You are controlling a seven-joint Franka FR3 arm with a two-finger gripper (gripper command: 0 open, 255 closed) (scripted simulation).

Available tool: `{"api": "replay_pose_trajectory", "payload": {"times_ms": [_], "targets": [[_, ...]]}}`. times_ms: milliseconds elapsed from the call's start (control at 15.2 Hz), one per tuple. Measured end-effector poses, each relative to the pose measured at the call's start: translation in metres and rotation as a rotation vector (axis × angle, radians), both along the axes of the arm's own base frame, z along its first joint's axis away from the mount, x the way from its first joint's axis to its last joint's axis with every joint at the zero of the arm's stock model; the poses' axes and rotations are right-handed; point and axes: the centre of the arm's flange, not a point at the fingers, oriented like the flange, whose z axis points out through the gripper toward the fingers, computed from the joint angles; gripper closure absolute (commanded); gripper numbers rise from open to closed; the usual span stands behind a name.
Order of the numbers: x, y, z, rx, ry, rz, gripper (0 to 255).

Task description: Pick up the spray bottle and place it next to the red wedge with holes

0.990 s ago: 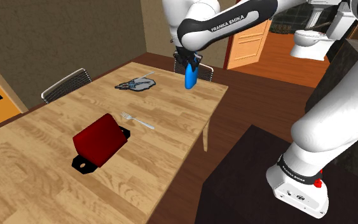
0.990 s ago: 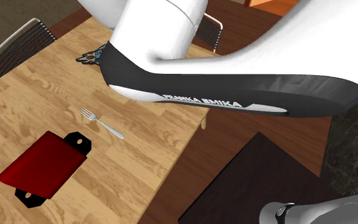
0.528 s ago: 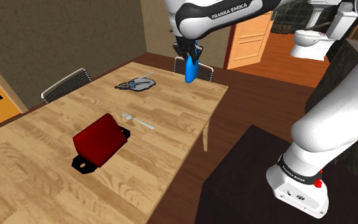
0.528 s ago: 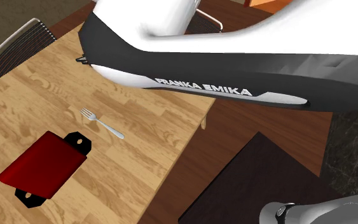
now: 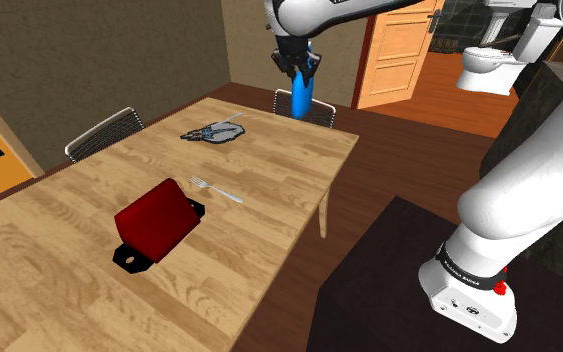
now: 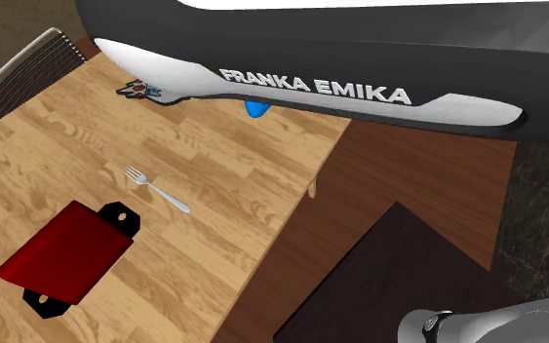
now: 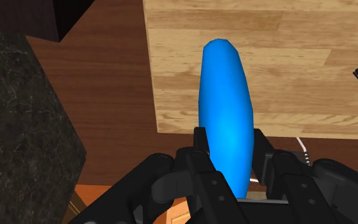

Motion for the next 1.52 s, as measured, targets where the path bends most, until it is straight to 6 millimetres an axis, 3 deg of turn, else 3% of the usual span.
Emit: {"api": "replay_pose_trajectory", "payload": {"times_ms": [660,1518], "targets": [[-0.001,0.006,0.048,0.000,0.000,0.000,255],[-0.021,0.169,0.052,0.001,0.001,0.003,255]]}}
